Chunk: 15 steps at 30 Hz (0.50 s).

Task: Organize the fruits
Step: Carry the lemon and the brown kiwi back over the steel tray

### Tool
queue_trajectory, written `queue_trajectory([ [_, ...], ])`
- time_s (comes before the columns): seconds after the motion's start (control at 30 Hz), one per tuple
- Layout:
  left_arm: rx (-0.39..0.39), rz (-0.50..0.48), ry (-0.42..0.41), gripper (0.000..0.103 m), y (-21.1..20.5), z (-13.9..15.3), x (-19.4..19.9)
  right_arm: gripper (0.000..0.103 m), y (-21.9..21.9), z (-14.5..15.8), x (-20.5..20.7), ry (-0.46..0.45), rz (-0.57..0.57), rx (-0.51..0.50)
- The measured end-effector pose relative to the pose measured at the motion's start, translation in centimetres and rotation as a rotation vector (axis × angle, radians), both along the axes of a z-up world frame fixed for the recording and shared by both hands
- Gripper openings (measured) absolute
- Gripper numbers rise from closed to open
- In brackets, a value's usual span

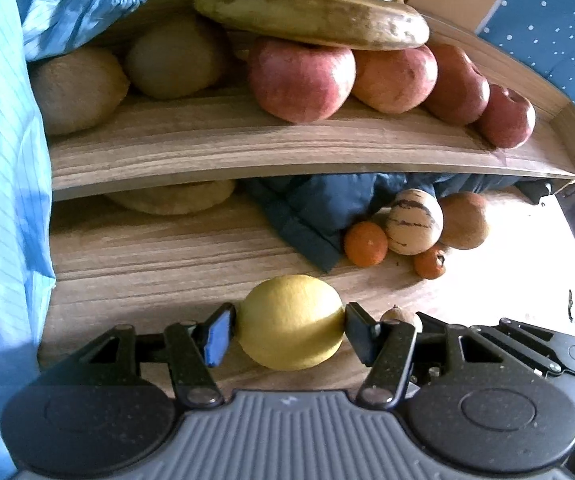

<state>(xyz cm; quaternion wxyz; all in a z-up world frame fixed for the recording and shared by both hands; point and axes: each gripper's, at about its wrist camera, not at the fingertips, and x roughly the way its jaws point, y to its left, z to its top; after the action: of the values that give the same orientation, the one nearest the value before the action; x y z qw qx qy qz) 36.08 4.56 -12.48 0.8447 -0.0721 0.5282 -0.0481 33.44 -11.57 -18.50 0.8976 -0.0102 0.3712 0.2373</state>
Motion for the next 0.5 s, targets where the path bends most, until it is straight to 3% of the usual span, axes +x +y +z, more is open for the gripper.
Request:
queue_trajectory([
  [0.5, 0.002, 0.031, -0.024, 0.063, -0.7, 1.0, -2.7, 0.029, -1.1, 0.5, -2.4, 0.020, 0.038, -0.021],
])
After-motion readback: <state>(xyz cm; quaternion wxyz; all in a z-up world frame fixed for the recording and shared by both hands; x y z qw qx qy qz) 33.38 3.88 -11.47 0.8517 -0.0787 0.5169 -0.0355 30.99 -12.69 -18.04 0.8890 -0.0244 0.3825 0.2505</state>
